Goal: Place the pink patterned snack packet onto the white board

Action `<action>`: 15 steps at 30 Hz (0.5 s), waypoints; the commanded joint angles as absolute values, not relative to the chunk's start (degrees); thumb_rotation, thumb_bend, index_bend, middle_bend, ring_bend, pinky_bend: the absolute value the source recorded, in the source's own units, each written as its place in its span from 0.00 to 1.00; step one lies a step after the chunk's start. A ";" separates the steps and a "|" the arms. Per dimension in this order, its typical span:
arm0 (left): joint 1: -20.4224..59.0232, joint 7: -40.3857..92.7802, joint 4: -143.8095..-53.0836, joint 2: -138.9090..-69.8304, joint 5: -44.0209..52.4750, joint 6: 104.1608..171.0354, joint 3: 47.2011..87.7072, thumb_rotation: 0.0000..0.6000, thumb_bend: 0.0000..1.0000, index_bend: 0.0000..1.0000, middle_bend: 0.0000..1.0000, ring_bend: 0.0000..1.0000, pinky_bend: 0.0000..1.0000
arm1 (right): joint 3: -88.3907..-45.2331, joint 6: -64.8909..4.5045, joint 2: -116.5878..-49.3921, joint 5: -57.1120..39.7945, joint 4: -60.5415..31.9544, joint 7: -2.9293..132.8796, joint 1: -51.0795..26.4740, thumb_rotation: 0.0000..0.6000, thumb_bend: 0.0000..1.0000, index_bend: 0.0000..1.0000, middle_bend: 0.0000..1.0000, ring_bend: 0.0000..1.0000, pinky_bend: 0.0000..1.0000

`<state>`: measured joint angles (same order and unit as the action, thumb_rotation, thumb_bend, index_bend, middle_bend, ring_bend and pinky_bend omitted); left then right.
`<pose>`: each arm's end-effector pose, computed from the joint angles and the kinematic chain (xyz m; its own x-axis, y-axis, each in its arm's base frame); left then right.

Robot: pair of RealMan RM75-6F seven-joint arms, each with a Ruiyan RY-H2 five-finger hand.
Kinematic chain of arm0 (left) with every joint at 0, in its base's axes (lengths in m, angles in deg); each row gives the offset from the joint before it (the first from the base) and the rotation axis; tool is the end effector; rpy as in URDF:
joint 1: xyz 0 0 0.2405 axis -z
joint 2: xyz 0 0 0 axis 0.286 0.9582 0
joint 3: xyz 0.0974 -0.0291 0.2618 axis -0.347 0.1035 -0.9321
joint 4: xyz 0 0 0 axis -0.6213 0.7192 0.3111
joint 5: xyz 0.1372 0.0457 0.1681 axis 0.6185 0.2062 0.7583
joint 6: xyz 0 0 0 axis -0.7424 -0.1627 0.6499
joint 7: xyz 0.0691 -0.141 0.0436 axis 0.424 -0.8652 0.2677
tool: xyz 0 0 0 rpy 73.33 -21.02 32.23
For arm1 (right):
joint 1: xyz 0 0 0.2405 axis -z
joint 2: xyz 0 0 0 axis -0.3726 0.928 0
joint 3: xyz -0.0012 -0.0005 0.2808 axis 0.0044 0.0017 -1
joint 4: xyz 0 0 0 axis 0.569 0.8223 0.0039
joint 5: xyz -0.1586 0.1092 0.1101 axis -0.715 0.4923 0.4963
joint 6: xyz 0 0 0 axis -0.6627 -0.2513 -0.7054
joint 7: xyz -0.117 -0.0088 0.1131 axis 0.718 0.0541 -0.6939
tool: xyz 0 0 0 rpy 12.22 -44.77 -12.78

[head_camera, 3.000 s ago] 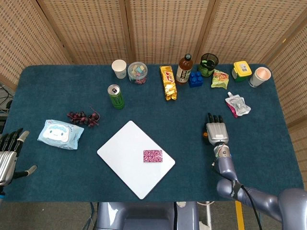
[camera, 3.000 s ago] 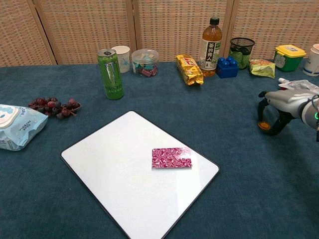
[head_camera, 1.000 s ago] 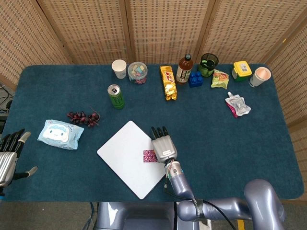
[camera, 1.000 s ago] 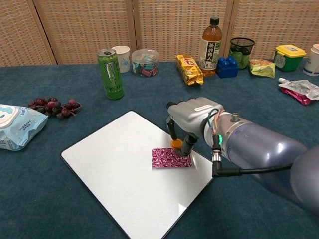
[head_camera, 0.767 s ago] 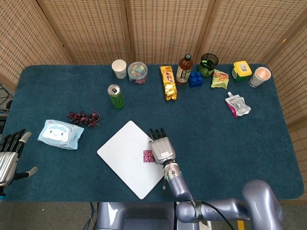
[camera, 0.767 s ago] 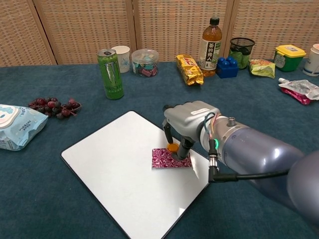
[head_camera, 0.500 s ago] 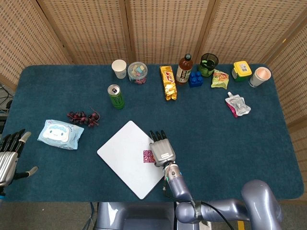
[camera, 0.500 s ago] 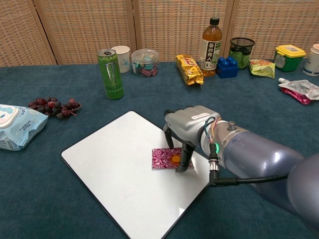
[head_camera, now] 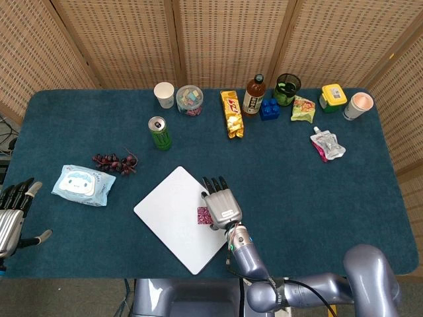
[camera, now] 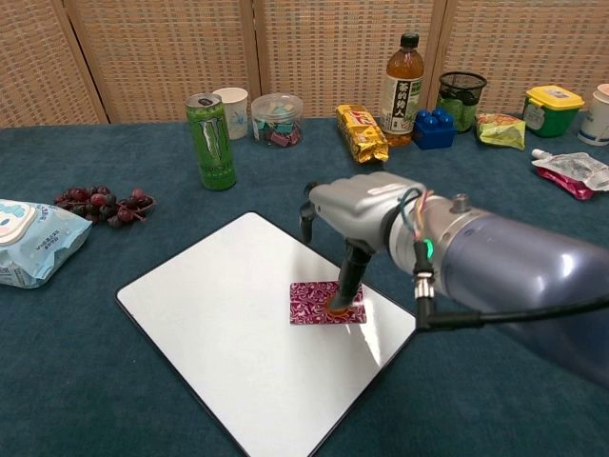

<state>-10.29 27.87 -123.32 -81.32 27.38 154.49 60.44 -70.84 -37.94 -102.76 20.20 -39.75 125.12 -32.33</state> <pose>-0.3305 0.2029 0.1614 0.4110 0.0914 0.9070 0.9111 -0.0084 -0.4120 -0.0452 -0.3283 -0.0947 0.5686 -0.3084 0.7626 -0.8119 -0.3596 0.4599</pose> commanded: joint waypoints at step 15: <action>-11.34 27.87 -120.64 -83.11 31.38 159.21 60.45 1.00 0.00 0.00 0.00 0.00 0.00 | -55.98 -50.56 -71.38 -20.70 -35.56 85.26 -7.54 1.00 0.00 0.16 0.00 0.00 0.00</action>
